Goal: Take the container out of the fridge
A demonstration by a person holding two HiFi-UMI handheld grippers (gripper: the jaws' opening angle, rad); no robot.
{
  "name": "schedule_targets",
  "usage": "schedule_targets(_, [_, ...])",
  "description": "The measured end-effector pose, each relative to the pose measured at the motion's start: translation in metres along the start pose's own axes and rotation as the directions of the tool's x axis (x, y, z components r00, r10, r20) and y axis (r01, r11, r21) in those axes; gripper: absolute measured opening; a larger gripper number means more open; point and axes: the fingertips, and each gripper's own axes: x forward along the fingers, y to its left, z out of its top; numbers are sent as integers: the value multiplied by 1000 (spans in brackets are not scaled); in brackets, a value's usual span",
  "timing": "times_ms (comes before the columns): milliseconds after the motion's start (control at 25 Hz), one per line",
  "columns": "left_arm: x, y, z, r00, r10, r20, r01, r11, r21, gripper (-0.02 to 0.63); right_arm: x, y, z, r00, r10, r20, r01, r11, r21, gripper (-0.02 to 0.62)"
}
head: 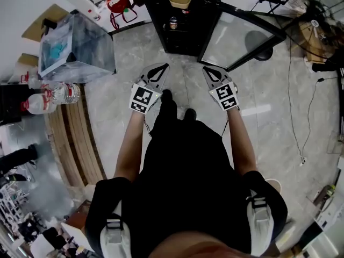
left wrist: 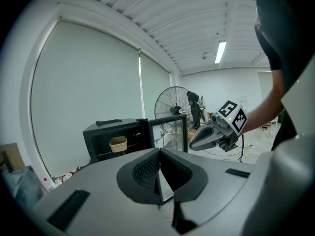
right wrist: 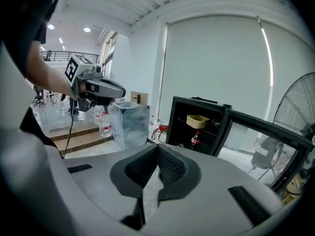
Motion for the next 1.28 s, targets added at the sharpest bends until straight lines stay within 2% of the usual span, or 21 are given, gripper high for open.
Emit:
schedule_targets(400, [28,70,-3,998,-58,15,58,998,-5,18,54,-18,27,998,-43,-39,42,999,-10,-2])
schedule_targets(640, [47,108,-5,995,-94,16,95,996,-6,18,83,-36,45,996,-76,-46,76,997,17,-2])
schedule_targets(880, [66,128,-6,991,-134,30,135,990,-30,18,101,-48,46,993,-96,-73,98,995,23,-2])
schedule_targets(1280, [91,170,-17,975,-221,17,222,975,-5,18,147,-66,60,983,-156,-95,161,986,50,-2])
